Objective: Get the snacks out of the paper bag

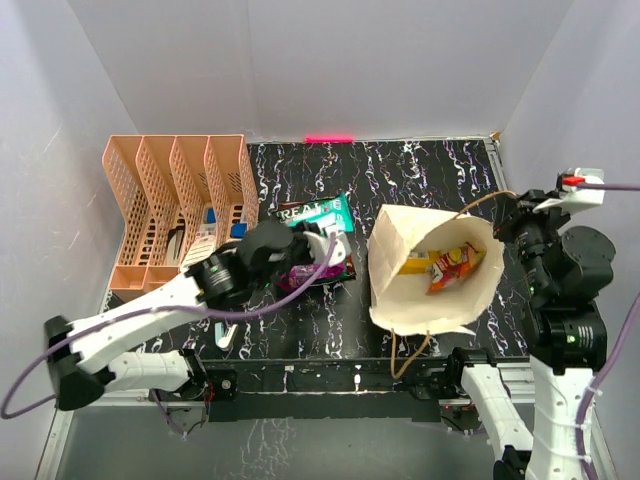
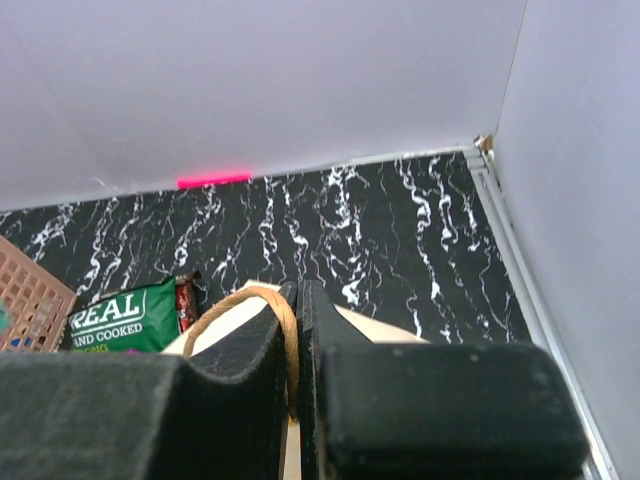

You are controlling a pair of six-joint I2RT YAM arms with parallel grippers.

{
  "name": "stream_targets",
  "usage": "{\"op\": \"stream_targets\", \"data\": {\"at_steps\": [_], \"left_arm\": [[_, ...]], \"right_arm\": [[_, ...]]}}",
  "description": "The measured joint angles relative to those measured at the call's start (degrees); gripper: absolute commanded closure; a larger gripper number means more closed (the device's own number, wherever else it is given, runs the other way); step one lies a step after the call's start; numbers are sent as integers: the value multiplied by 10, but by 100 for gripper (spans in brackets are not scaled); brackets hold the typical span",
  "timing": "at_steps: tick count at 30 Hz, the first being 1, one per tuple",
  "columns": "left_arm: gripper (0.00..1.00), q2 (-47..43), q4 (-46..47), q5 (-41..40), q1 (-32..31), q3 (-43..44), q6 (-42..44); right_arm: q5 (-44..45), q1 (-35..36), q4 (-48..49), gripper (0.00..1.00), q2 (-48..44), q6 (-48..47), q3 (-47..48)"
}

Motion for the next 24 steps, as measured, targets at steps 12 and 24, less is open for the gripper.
{"op": "stream_targets", "data": {"at_steps": [12, 24], "left_arm": [[100, 280, 198, 14, 174, -47, 198], [99, 302, 246, 86, 185, -64, 241]], "right_arm": [[-38, 0, 3, 92, -22, -2, 0], [-65, 0, 3, 92, -5, 5, 7]]}}
